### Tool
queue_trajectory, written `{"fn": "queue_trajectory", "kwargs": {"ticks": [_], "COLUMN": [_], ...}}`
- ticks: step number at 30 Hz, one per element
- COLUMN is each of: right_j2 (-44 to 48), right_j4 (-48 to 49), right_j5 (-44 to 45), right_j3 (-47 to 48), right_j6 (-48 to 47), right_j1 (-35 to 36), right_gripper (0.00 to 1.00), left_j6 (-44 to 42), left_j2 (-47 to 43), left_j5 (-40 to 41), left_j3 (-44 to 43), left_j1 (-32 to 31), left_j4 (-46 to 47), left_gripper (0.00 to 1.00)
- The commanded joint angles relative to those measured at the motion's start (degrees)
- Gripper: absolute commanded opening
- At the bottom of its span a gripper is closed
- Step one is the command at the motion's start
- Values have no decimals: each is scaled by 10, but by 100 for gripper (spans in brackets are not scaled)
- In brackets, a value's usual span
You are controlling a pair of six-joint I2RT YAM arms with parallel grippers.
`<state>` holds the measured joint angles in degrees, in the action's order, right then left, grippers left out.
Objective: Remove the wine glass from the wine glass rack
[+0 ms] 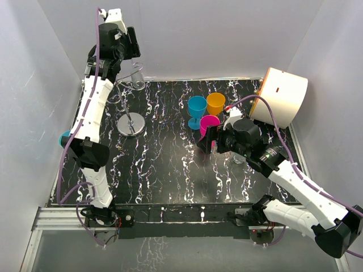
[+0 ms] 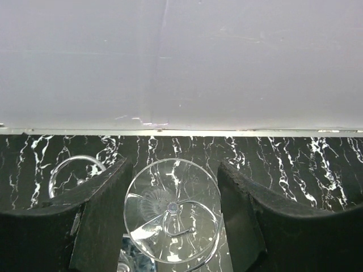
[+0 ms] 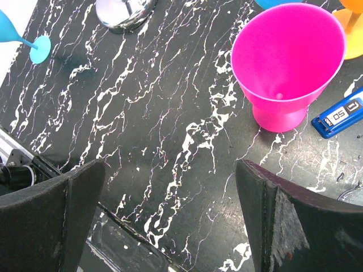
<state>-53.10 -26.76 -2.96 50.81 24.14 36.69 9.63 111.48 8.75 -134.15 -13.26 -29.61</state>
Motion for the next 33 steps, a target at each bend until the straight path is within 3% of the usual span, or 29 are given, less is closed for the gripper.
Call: {"fn": "queue_trajectory", "kwargs": {"ticks": [1,11,19,25,33], "right_j2": [13,14,16,-5,-30], "right_j4": [28,36,56,114,261], "right_j5": [3,-11,-28,-60,-16], "right_j3": [10,10,13,37,68], "right_j6": [2,14,36,65,160], "right_j1": [-1,0,-1,0,-1], "right_gripper": [98,98,98,98,98], "left_j6": [17,63,165,243,321], "left_j2": [-5,3,-12,-33,-103], "left_j5": [-39,-93,-165,-216,-259], "left_j3": [-17,-25,-3,16,75], "left_j1": [1,2,1,1,2], "left_j4": [51,89,114,127,139], "left_gripper": [45,44,43,42,42]}}
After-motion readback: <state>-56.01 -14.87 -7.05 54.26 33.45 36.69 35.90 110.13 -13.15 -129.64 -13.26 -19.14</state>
